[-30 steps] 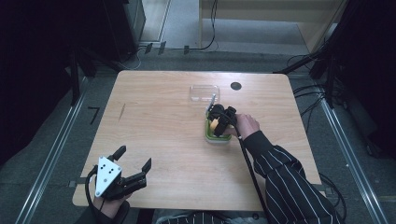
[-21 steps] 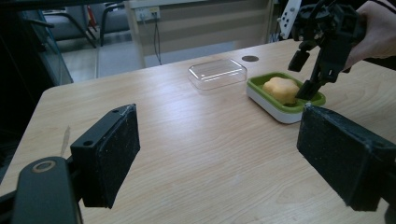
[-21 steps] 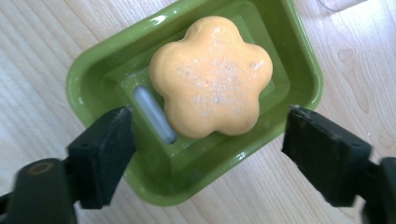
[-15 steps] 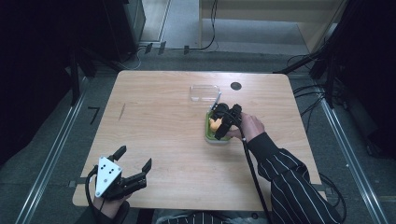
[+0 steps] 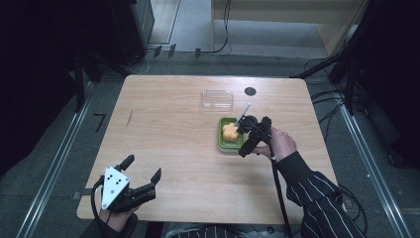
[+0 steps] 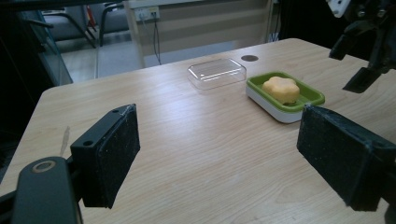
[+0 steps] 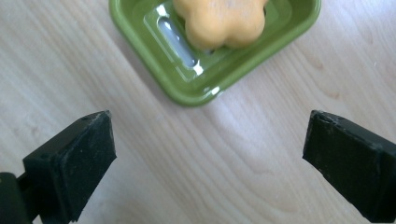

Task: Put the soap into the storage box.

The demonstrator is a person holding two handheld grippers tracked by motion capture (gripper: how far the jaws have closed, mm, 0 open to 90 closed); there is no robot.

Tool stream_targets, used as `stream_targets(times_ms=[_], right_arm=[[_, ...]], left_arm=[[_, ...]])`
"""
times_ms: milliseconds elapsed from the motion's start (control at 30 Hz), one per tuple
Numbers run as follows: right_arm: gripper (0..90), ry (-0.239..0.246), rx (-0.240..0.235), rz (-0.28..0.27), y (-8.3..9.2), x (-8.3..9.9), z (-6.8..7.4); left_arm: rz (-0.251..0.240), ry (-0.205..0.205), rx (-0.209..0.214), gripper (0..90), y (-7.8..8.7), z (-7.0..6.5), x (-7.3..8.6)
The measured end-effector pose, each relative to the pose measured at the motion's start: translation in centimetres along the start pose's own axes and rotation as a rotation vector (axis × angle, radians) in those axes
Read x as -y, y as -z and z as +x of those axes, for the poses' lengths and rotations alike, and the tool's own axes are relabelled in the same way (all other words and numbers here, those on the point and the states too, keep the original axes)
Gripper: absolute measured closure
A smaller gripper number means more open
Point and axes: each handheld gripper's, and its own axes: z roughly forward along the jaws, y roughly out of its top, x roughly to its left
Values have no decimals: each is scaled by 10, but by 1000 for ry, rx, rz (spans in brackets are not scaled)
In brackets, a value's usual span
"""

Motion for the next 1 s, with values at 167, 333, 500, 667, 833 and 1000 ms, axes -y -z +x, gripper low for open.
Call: stream_targets(times_ms=[167, 333, 500, 667, 833, 1000], right_arm=[[24, -6, 7, 5, 7, 15, 3], [24, -15, 9, 4, 12, 27, 6], [24, -18, 11, 8, 15, 40, 10], [24, -27, 6, 22, 16, 54, 17], [23, -27, 9, 45, 16, 70, 23], [23, -39, 3, 59, 14, 86, 28]], left_arm=[[0, -1, 3, 137, 0, 0, 0], [2, -2, 2, 137, 0, 0, 0], [3, -2, 2, 137, 0, 0, 0], [2, -1, 3, 137, -1, 0, 0], [3, -3, 2, 137, -1, -1, 0], [4, -1, 1, 137, -1, 0, 0]])
